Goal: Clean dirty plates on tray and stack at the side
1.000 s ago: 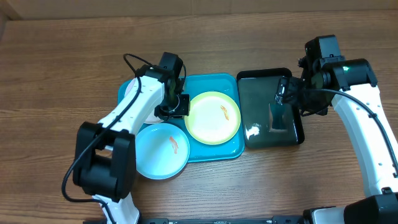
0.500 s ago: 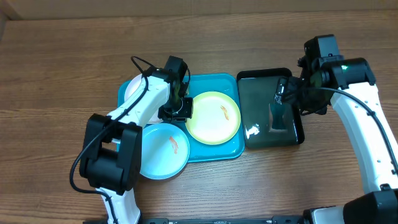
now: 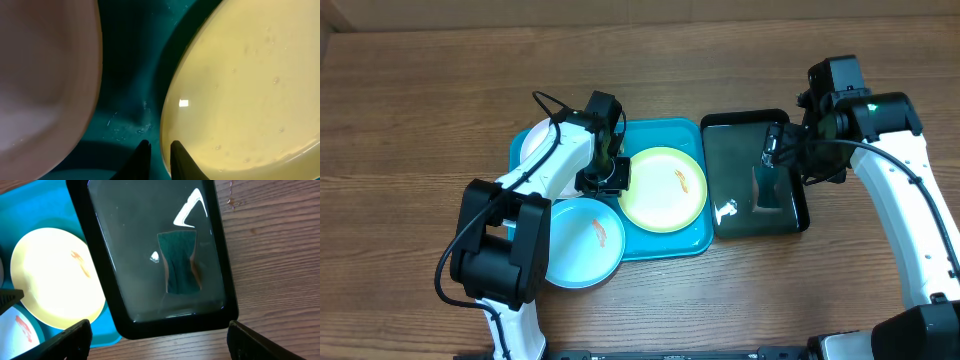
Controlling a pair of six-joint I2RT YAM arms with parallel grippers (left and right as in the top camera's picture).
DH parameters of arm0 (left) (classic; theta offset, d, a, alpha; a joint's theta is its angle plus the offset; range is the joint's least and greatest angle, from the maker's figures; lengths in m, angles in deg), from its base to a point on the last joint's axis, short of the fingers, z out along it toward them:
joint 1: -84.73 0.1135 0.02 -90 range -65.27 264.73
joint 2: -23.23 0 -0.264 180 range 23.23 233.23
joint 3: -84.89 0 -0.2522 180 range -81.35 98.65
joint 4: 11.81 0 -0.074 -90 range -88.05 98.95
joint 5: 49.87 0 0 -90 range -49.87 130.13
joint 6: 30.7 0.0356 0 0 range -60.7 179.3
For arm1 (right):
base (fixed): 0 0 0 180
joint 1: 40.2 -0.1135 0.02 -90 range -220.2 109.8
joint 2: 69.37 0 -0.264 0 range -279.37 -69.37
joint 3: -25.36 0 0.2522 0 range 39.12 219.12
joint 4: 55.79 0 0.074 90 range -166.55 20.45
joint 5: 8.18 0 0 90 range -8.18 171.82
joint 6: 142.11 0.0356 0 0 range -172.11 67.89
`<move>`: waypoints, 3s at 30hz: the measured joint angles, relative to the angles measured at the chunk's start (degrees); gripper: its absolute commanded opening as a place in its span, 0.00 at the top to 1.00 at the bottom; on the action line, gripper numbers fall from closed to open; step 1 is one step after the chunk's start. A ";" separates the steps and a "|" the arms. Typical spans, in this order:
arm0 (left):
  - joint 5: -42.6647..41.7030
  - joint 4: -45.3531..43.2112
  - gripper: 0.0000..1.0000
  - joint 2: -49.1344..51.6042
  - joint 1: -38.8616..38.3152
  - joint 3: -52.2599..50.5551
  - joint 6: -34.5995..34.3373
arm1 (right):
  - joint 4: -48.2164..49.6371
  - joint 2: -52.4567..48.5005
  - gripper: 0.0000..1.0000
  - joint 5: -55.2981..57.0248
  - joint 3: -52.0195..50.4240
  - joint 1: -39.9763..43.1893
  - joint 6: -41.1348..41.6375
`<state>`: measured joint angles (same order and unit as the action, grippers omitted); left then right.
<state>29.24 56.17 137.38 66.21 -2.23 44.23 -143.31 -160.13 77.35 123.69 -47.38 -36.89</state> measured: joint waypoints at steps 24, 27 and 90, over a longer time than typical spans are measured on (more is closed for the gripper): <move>0.07 -2.23 0.88 0.00 -0.52 -0.81 -0.02 | -0.42 -3.82 0.07 0.20 0.00 0.02 -1.73; 0.52 -2.67 0.88 0.00 -0.52 -0.98 -0.61 | -0.44 -3.85 0.05 0.15 0.00 0.00 -1.77; 1.16 -4.50 0.96 0.00 1.81 -1.20 -2.64 | 33.57 -4.24 0.37 3.85 -27.41 -0.04 -3.69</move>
<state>30.39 51.67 137.38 68.02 -3.44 41.59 -109.73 -164.37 81.19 96.28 -47.42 -40.58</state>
